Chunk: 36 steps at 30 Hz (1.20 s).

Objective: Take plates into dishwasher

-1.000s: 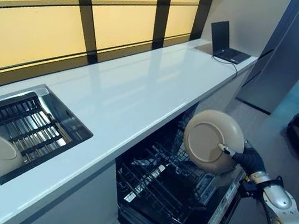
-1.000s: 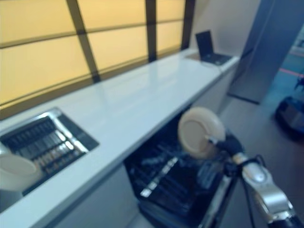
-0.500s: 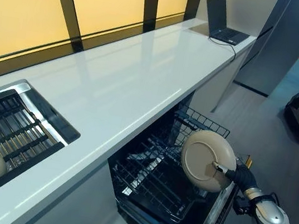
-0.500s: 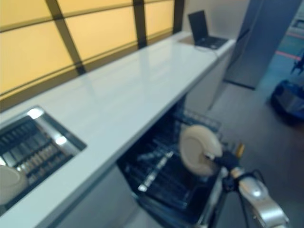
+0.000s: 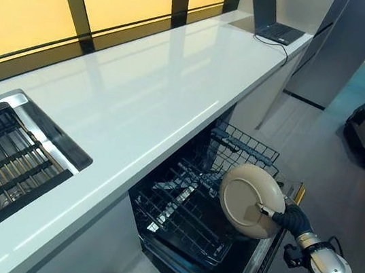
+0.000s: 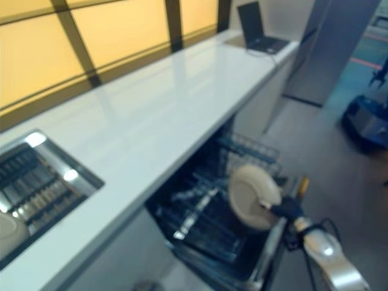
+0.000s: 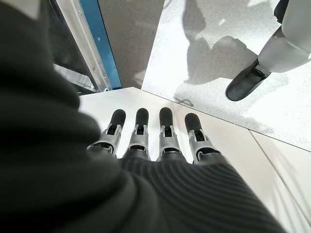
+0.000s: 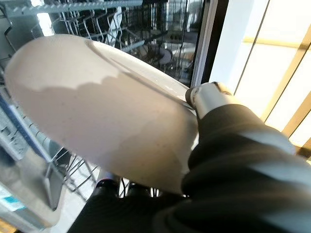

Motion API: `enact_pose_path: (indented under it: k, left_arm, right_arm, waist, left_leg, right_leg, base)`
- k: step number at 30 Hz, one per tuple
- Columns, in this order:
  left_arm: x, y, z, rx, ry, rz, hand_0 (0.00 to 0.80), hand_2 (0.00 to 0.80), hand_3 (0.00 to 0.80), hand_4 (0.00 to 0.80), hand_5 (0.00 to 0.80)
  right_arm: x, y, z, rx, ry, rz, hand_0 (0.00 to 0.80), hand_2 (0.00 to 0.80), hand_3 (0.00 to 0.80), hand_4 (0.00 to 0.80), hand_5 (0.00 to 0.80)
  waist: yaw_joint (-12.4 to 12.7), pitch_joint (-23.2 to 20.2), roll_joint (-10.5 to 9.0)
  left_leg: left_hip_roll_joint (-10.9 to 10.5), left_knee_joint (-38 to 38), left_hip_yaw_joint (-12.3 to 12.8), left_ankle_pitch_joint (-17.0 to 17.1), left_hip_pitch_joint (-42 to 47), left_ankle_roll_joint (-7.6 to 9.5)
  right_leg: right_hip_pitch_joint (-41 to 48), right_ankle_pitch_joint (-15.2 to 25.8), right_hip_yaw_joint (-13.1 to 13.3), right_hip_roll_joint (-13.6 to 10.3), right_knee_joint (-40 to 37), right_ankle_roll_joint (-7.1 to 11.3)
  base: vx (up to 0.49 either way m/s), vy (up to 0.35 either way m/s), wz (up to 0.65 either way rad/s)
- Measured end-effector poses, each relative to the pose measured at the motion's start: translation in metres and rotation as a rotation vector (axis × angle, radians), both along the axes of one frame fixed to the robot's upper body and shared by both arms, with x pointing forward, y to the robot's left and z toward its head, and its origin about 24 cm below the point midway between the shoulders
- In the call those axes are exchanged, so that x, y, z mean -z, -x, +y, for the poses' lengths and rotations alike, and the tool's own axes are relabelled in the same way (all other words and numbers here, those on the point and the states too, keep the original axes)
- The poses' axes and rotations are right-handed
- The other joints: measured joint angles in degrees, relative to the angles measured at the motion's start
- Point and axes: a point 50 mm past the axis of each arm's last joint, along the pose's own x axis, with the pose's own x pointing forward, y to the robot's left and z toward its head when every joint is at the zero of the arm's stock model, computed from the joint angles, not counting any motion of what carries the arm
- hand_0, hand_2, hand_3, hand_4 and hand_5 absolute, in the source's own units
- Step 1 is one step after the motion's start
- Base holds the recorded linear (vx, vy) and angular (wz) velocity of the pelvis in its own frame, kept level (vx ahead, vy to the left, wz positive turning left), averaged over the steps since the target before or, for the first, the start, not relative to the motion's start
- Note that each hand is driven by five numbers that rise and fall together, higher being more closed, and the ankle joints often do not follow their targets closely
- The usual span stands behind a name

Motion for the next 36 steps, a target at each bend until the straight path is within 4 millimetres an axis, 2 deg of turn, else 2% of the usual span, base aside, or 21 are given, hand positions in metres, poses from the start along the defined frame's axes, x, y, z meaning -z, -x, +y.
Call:
enact_pose_path:
  k: [8,16,28,31,36]
  left_arm:
    - [0.0,0.0,0.0,0.0,0.0,0.0,0.0,0.0,0.0,0.0,0.0]
    - [0.0,0.0,0.0,0.0,-0.001,0.002,0.0,0.0,0.0,0.0,0.0]
    - [0.0,-0.001,-0.003,0.008,0.002,0.001,0.0,0.0,0.0,0.0,0.0]
    - [0.002,0.003,-0.003,0.005,0.001,0.015,0.0,0.0,0.0,0.0,0.0]
    - [0.003,0.005,-0.002,0.002,-0.001,0.028,0.0,0.0,0.0,0.0,0.0]
  right_arm:
    - [-0.01,0.002,0.009,-0.028,0.105,-0.066,0.8,0.8,0.8,0.8,0.8]
    - [-0.021,0.005,0.022,-0.089,0.135,-0.124,0.8,0.8,0.8,0.8,0.8]
    - [-0.006,0.007,0.04,-0.207,0.17,-0.052,0.8,0.8,0.8,0.8,0.8]
    - [0.003,0.008,0.052,-0.255,0.178,-0.027,0.8,0.8,0.8,0.8,0.8]
    - [0.004,0.007,0.058,-0.266,0.177,-0.035,0.8,0.8,0.8,0.8,0.8]
  waist:
    - [0.1,0.0,-0.04]
    - [0.2,0.0,-0.07]
    - [1.5,-0.2,-0.37]
    - [1.7,-0.4,-0.79]
    - [1.8,-0.7,-1.0]
  left_leg:
    - [0.0,0.0,-0.2,0.0,0.1,0.0]
    - [0.0,0.0,-0.3,0.0,0.2,-0.01]
    - [0.0,0.0,-0.4,0.0,1.2,-0.01]
    - [0.0,0.0,-0.5,0.0,1.2,-0.03]
    - [0.0,0.1,-1.0,0.1,1.2,-0.15]
  right_leg:
    - [0.3,0.0,-0.2,0.0,0.0,-0.01]
    - [0.4,0.1,-0.2,0.0,0.0,-0.02]
    - [1.5,0.2,-0.2,0.0,0.0,-0.03]
    - [1.6,0.3,-0.2,0.0,0.0,-0.04]
    - [1.8,0.3,-0.5,0.0,0.0,-0.04]
  base:
    - [0.0,0.0,0.0]
    - [0.0,0.0,0.0]
    - [0.0,0.0,0.0]
    - [0.0,0.0,0.0]
    - [0.002,-0.001,0.02]
